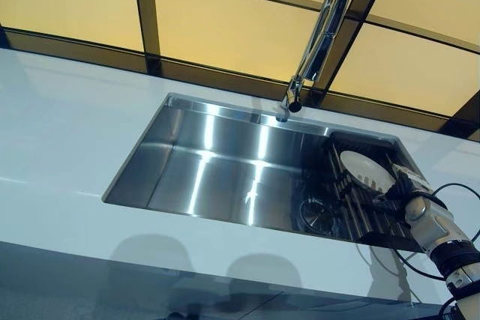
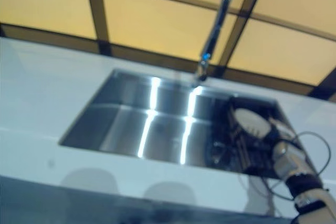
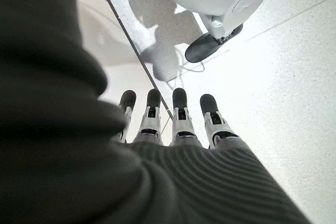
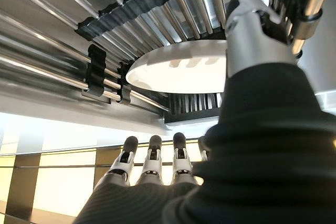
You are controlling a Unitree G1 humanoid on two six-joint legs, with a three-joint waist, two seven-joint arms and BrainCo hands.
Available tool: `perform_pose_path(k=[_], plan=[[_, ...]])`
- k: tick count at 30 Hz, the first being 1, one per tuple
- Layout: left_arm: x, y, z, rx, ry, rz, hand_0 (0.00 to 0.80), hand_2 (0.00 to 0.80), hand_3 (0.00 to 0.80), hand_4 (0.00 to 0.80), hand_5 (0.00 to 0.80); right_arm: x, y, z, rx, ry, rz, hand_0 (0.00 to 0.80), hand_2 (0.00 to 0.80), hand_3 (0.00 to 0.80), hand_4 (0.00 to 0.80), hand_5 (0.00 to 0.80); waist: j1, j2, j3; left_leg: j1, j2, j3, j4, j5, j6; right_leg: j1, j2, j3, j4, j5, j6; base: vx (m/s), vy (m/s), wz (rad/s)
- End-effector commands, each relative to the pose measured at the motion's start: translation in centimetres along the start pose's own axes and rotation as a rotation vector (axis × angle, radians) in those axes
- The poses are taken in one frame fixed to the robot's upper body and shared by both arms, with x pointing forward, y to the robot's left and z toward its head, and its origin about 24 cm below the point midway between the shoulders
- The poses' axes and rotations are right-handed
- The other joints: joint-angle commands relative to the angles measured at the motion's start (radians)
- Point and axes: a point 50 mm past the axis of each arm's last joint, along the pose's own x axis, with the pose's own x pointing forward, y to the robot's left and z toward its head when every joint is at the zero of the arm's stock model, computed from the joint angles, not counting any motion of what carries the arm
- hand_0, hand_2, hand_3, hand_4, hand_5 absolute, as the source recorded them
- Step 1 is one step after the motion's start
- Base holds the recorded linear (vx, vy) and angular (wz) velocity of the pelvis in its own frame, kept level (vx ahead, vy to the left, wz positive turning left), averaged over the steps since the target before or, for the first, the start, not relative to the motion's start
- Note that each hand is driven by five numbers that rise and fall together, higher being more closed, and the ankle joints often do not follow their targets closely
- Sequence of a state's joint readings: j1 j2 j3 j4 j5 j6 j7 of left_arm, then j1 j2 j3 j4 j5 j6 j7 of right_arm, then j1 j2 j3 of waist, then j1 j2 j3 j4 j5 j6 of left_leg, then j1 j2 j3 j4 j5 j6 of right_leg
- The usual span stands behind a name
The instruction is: Take plates into dishwasher
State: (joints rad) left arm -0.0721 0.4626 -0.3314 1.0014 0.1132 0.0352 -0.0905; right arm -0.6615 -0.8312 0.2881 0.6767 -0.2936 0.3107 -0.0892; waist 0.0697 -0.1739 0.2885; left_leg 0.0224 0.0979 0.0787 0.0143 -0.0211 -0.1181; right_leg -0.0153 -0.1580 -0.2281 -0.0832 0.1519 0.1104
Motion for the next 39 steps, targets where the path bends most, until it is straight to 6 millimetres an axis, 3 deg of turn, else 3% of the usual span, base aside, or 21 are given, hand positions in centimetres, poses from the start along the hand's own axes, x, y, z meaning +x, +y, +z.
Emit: perform_pose_path(k=[1, 20, 39], plan=[[0.2, 0.4, 1.2, 0.036, -0.034, 0.003, 0.000, 0.000, 0.000, 0.000, 0.000, 0.2, -2.3, 1.1, -0.092, -0.061, -0.080, 0.000, 0.000, 0.000, 0.000, 0.000, 0.019, 0.047, -0.003, -0.048, -0.085, 0.048, -0.028, -0.015, 0.149, -0.015, 0.063, 0.020, 0.098, -0.087, 0.026, 0.000, 0.000, 0.00], [0.3, 0.4, 2.4, 0.045, -0.077, -0.005, 0.000, 0.000, 0.000, 0.000, 0.000, 0.7, -1.9, 1.0, -0.092, -0.025, -0.097, 0.000, 0.000, 0.000, 0.000, 0.000, 0.036, 0.066, 0.027, -0.084, -0.080, 0.033, 0.004, -0.012, 0.144, -0.027, 0.057, 0.005, 0.121, -0.105, 0.012, 0.002, -0.005, 0.00], [0.4, 0.1, 3.5, 0.043, -0.116, -0.019, 0.000, 0.000, 0.000, 0.000, 0.000, 0.9, -3.4, 1.0, -0.089, -0.003, -0.165, 0.000, 0.000, 0.000, 0.000, 0.000, 0.045, 0.093, 0.071, -0.123, -0.063, 0.011, 0.048, -0.006, 0.121, -0.033, 0.060, -0.027, 0.156, -0.147, -0.025, 0.022, -0.038, 0.06]])
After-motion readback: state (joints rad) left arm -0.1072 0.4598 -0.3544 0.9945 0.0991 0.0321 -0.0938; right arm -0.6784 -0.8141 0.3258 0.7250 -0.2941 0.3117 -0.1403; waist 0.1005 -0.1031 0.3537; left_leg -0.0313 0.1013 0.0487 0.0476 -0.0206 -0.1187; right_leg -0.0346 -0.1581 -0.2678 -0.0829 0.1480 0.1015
